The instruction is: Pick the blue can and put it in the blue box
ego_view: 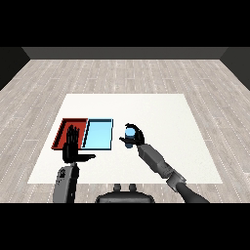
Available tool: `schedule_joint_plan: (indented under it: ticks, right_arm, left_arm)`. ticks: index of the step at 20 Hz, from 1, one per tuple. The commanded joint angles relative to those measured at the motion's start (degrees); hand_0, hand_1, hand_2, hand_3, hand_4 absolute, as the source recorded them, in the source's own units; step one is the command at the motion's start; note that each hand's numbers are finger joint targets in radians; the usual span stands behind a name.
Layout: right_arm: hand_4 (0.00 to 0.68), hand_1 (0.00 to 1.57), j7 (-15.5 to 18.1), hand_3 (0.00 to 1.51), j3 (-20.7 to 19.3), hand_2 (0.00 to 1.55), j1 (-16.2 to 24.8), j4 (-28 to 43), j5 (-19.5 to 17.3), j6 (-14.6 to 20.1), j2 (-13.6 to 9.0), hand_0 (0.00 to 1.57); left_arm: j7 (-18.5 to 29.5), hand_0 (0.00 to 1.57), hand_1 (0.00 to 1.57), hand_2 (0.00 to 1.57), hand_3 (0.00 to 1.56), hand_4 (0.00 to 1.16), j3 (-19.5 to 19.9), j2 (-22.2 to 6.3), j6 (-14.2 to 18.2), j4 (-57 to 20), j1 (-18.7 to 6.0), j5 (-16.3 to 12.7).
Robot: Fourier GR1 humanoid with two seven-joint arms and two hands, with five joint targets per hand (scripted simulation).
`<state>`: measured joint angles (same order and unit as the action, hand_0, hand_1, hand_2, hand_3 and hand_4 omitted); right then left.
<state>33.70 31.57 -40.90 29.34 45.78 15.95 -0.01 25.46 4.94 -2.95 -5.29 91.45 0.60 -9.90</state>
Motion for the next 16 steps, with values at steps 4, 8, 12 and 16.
schedule_joint_plan:
  ticks: [4, 8, 12, 16]
  right_arm:
    - [0.678, 1.56, -2.17, 1.44, 3.49, 1.49, -2.42, -1.84, 1.82, 4.15, 0.01, 1.56]
    - [0.672, 1.55, -3.96, 1.43, -0.70, 1.48, -1.70, 1.61, -4.76, 3.77, -0.02, 1.55]
    - [0.657, 1.50, -4.49, 1.42, -2.75, 1.46, 0.45, 7.50, -9.00, 6.36, -0.74, 1.50]
    - [0.649, 1.47, -3.31, 1.41, -1.90, 1.45, -1.59, 8.25, -10.63, 7.59, -0.02, 1.47]
  left_arm:
    - [3.10, 0.00, 0.00, 0.00, 0.00, 0.00, 2.39, -2.16, -3.46, -2.19, 1.51, -2.29]
    - [3.46, 0.00, 0.00, 0.00, 0.00, 0.00, -0.43, 0.47, -1.63, -5.26, -0.98, 0.37]
    - [-2.31, 0.00, 0.00, 0.00, 0.00, 0.00, -3.83, 1.81, 1.49, 2.53, 0.85, 2.69]
    - [2.42, 0.00, 0.00, 0.00, 0.00, 0.00, -3.33, 0.46, -0.51, -5.44, -0.58, 4.56]
